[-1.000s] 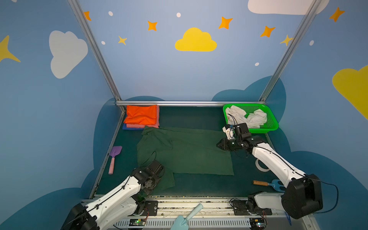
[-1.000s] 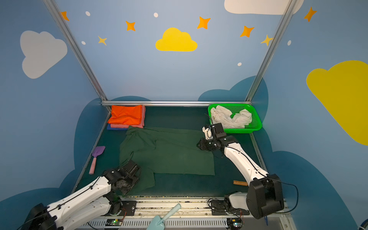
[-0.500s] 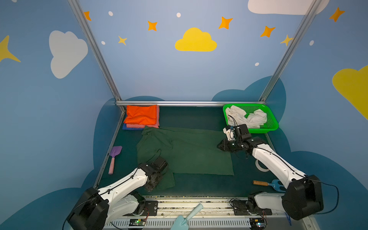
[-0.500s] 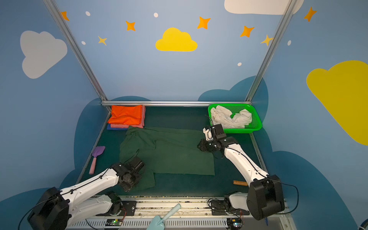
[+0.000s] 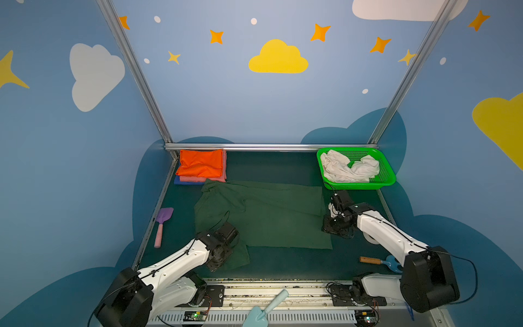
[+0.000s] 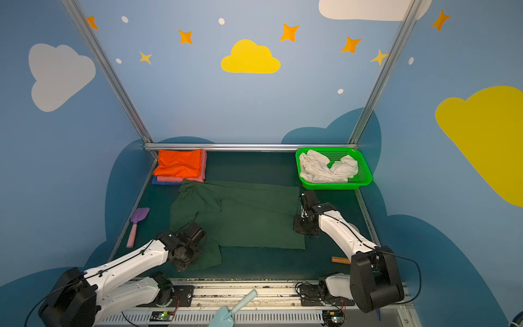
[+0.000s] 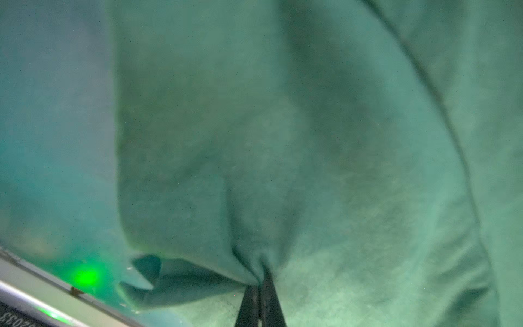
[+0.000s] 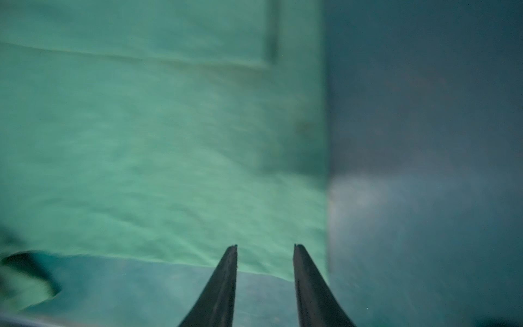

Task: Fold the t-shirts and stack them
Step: 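Move the right gripper to the near hem corner by the basket and grasp it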

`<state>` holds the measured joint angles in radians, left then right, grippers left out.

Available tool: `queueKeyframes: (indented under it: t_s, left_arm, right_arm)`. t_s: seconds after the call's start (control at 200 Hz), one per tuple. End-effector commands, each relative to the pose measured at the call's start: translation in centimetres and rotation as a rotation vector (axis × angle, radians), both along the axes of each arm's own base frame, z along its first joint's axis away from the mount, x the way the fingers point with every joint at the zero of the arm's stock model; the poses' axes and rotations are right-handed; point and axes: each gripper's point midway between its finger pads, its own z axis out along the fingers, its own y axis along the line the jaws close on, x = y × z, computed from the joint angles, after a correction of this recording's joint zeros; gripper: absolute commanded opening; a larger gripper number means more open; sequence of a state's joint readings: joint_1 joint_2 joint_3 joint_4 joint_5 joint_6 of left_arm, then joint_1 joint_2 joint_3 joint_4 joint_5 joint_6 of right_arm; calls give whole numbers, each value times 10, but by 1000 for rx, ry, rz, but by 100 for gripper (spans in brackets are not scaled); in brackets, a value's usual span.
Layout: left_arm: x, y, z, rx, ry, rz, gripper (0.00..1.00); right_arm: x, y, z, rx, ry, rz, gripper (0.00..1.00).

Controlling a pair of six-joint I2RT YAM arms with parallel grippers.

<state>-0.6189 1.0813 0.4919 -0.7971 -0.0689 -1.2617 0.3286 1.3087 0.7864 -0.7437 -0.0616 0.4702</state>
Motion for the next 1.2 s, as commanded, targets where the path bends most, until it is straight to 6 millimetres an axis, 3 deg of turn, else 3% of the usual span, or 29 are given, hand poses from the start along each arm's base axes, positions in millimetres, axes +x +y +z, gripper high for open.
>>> queueKeyframes:
  t_s: [0.0, 0.27, 0.851, 1.197]
  left_arm:
    - [12, -4, 8, 1, -21, -47, 4]
    - [20, -6, 8, 4, -5, -81, 4]
    - [17, -6, 8, -5, 10, -90, 4]
    - [18, -3, 13, -5, -12, -75, 4]
  right_arm:
    - [-20, -19, -10, -74, 64, -85, 35]
    - [-46, -26, -26, -109, 133, -139, 35]
    - [-50, -20, -48, -95, 164, -141, 35]
    - [-46, -17, -50, -96, 164, -136, 11]
